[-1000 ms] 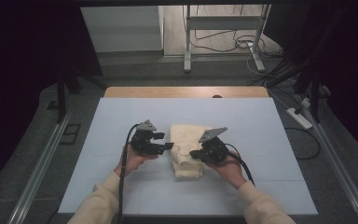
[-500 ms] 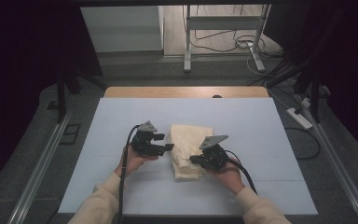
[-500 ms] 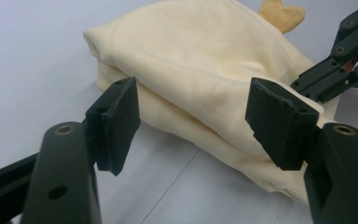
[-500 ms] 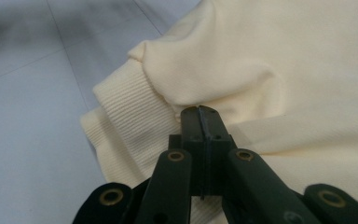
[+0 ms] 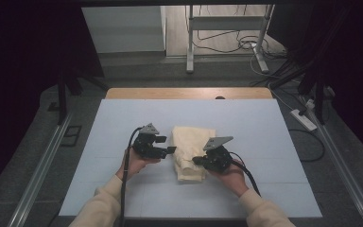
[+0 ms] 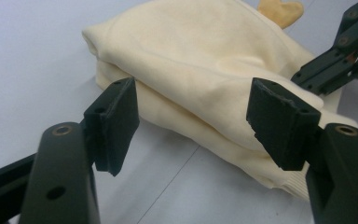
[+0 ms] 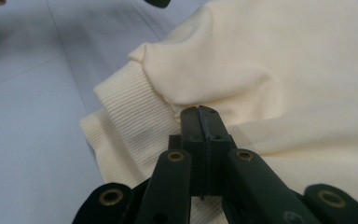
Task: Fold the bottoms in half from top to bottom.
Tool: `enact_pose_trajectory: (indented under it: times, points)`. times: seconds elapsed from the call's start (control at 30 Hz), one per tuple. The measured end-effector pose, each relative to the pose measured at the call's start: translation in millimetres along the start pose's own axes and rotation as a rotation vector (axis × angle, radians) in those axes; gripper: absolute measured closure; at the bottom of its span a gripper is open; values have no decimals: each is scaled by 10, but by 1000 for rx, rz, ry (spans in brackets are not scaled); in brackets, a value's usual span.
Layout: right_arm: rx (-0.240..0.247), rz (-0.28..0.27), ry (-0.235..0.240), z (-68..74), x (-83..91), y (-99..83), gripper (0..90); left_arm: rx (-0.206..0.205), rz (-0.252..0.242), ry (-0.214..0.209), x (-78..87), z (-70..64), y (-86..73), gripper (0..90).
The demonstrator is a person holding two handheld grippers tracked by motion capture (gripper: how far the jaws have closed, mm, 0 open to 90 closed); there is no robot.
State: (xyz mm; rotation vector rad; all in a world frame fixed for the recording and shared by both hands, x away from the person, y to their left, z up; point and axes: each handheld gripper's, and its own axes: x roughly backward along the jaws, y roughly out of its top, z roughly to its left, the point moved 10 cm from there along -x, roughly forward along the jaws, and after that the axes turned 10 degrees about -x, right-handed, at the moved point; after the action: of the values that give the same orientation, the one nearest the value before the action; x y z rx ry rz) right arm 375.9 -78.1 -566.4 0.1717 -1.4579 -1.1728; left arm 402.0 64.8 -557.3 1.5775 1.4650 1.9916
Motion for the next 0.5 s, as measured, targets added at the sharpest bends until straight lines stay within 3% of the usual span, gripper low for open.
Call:
enact_pose_trajectory:
  times: [0.27,0.5]
  points:
    - [-10,-51,-34,-109,255,72,891,-2,8,12,63,-1,-58,331]
    - [-40,-53,-73,-251,416,-50,860,6,10,18,136,-6,-140,329]
